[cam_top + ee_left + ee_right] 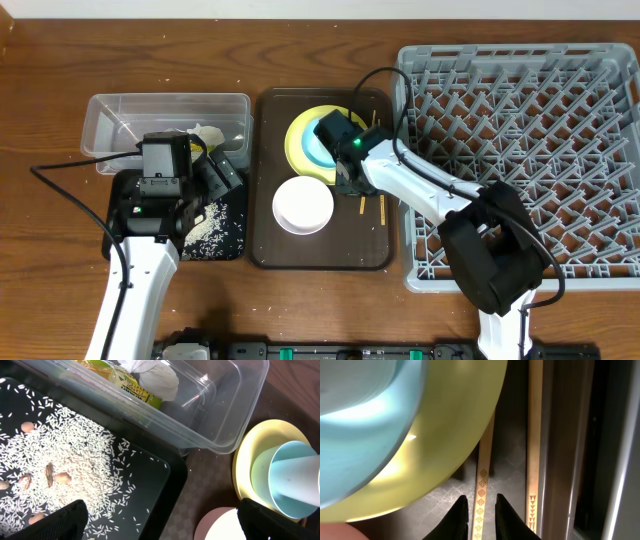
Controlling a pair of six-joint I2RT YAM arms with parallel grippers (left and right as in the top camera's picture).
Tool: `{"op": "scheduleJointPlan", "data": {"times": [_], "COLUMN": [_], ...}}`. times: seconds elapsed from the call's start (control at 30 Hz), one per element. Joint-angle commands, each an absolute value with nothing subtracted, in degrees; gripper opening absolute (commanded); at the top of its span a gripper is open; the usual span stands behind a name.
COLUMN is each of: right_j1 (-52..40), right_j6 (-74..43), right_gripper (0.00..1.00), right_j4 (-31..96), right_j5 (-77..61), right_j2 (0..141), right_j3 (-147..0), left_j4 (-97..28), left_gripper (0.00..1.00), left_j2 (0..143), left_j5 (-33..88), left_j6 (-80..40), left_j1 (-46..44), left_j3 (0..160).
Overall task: Sort waste into correct bins and load items into the dishwasher rack
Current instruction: 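Close right gripper on one wooden chopstick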
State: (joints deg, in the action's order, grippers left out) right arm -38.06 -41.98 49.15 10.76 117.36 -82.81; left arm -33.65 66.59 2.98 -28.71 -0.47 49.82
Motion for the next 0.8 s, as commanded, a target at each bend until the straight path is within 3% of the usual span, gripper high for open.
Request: {"op": "scheduleJointPlan", "data": {"times": [0.0, 0.57, 0.77], "right_j1": [-38.4, -38.4, -38.4], "right_j6": [-43.3, -43.3, -43.2], "right_gripper": [0.17, 0.10, 0.01], "right_j4": [47.7, 44.2, 44.2], "right_j5": [12.1, 11.9, 10.2], "right_j2": [117.5, 117.5, 117.4], "right_j3": [-80.8, -77.4, -77.5], "left_j4": [-33.8, -33.8, -33.8], "left_gripper": [0.98, 0.98, 0.98], "left_j2": [66.6, 66.6, 66.6], "left_j5": [2.3, 2.3, 2.3], "left_j6": [-29.3, -29.3, -29.3], "left_j1": [-0.3, -0.3, -0.3], "left_j3": [50.7, 50.7, 50.7]}}
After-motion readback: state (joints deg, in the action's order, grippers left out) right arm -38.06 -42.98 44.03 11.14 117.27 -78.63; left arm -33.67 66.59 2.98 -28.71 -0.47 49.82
